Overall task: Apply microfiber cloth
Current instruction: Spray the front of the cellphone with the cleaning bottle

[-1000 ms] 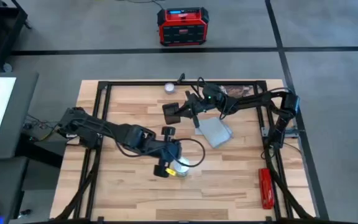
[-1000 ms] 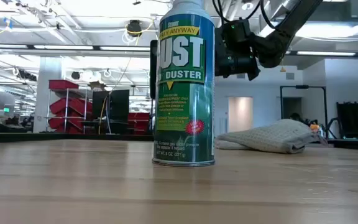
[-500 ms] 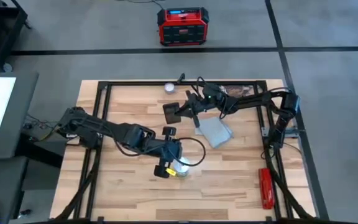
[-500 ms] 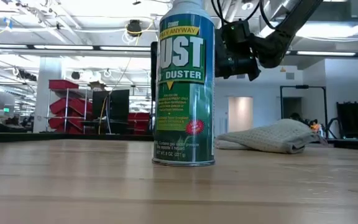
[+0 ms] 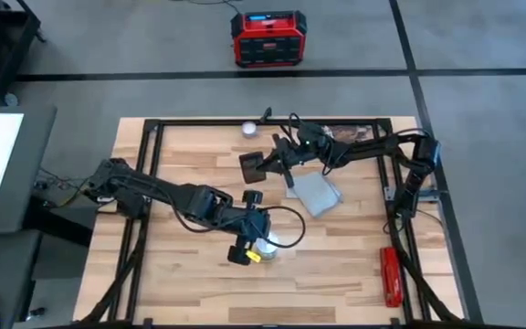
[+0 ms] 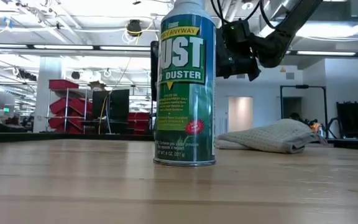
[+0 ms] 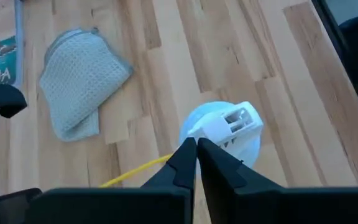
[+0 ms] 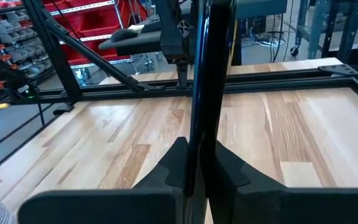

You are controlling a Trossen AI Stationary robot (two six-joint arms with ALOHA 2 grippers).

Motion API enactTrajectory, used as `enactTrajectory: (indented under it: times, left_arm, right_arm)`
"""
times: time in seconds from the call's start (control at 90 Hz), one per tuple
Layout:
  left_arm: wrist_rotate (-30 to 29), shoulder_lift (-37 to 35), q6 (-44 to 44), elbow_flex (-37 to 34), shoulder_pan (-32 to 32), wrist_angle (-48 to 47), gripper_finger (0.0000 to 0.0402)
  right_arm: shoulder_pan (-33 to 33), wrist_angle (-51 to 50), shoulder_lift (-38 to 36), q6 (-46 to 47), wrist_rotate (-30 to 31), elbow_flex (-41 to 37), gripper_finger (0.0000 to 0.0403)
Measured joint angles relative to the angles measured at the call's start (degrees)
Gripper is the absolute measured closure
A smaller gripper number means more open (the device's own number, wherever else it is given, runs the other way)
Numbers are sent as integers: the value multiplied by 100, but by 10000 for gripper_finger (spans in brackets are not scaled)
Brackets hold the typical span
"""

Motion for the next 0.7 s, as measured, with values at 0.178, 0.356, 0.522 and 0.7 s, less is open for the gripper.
enactTrajectory:
  times: [0.178,0.356,0.522,0.7]
  left_arm:
    - [21,0,65,0,57,-81,402]
    - [19,0,329,1,100,-114,402]
    - [26,8,434,119,187,-315,402]
    - [-3,9,729,377,207,-423,402]
  right_arm:
    - [0,-11,0,0,-4,0,388]
    - [0,-25,0,0,-7,0,388]
    - [0,-62,0,0,-22,0,388]
    - [0,-67,0,0,-22,0,388]
